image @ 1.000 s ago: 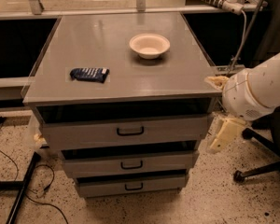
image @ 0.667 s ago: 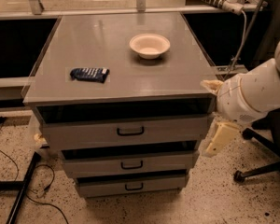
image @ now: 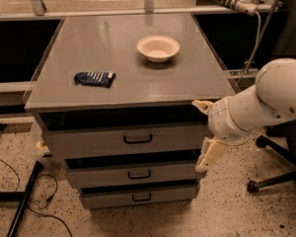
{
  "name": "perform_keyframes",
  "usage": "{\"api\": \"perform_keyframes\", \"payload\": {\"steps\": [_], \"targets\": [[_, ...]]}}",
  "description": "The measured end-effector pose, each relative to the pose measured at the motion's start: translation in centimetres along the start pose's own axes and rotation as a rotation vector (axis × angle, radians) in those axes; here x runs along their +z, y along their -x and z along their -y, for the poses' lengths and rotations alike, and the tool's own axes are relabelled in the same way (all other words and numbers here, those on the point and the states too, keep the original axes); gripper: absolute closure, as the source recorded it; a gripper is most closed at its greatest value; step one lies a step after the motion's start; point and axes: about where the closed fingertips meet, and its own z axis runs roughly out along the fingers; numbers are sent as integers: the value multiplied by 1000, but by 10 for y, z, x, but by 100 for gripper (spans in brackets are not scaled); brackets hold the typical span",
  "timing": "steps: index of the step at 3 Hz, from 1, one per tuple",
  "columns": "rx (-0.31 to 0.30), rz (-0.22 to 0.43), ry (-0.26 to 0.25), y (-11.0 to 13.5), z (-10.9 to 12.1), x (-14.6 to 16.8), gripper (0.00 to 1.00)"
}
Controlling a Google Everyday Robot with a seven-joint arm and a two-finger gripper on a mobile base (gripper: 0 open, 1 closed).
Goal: Open top drawer
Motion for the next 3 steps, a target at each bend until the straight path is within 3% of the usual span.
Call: {"api": "perform_keyframes", "payload": {"steps": [3], "targets": [[-43, 22, -14, -22, 24, 70, 0]]}}
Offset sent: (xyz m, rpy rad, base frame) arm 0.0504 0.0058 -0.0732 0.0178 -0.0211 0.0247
